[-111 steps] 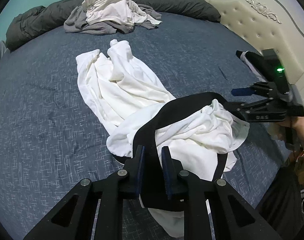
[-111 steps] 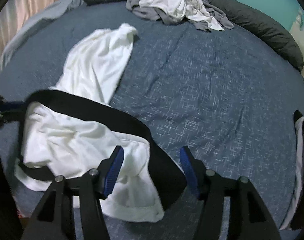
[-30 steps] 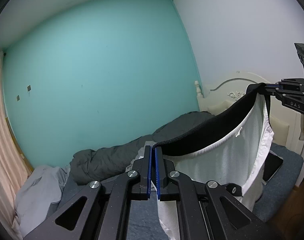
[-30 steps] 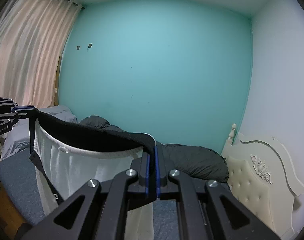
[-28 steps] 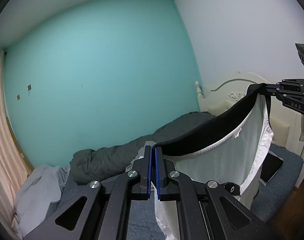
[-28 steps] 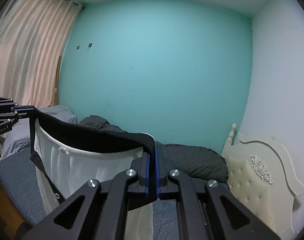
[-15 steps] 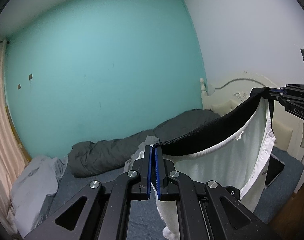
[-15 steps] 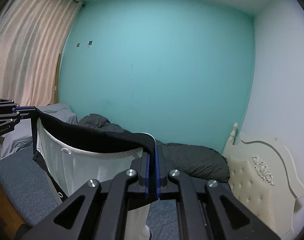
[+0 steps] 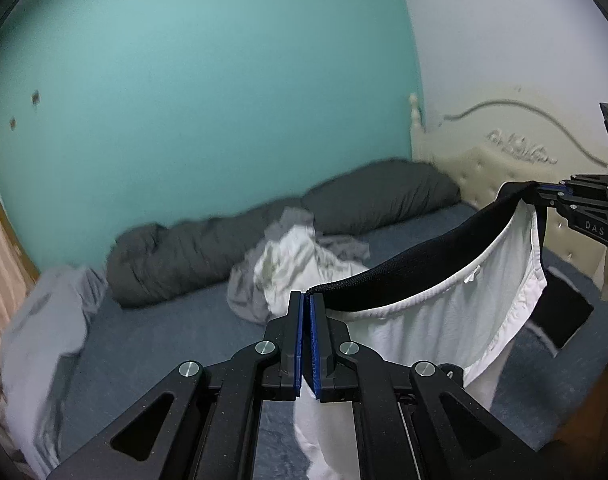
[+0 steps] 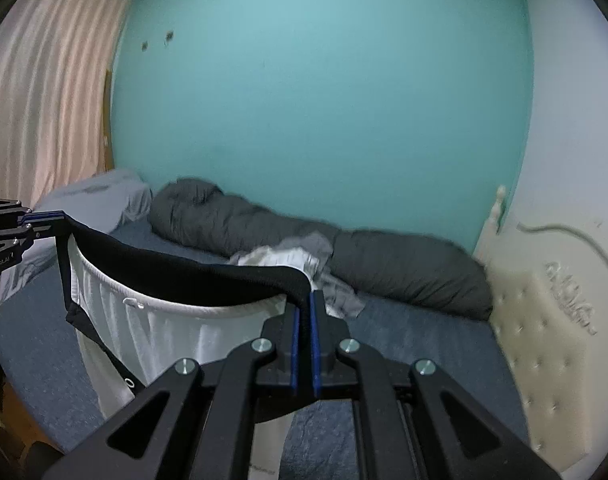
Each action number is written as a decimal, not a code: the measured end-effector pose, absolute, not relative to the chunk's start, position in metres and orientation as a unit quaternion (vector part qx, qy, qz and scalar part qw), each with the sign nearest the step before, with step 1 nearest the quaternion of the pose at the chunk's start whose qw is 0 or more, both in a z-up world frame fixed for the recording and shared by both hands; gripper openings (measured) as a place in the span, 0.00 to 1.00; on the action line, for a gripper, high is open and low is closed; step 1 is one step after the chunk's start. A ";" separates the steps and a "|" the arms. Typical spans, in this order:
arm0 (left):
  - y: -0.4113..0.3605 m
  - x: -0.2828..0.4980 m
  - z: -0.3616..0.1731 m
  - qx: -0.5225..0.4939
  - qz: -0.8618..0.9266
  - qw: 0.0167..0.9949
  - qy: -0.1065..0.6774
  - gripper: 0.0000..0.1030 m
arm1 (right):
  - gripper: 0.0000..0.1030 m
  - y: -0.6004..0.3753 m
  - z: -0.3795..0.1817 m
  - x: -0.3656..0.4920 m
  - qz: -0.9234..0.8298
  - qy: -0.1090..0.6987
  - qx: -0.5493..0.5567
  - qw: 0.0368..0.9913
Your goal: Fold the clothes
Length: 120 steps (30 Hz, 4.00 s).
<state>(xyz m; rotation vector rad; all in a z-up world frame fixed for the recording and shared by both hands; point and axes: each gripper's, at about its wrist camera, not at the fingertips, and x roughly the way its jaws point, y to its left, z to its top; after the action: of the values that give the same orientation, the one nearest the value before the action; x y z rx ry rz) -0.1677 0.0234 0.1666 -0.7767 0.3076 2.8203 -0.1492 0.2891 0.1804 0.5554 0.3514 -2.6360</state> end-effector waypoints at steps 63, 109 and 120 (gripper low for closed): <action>0.004 -0.579 -0.249 -0.449 0.889 0.080 -0.037 0.64 | 0.15 0.194 -0.291 -0.633 -0.868 0.109 0.452 0.176; -0.083 -0.297 -0.281 -0.477 0.842 0.119 -0.223 0.02 | 0.56 0.412 -0.304 -0.378 -0.830 -0.232 0.485 0.149; -0.114 -0.293 -0.240 -0.440 0.869 0.084 -0.210 0.02 | 0.14 0.389 -0.314 -0.378 -0.810 -0.254 0.495 0.187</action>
<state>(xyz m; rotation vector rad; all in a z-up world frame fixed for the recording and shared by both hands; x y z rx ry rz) -0.2926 -0.1140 -0.2399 -1.3129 -0.6266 2.5939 -0.3782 0.3894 -0.3136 1.3922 -0.7150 -2.2792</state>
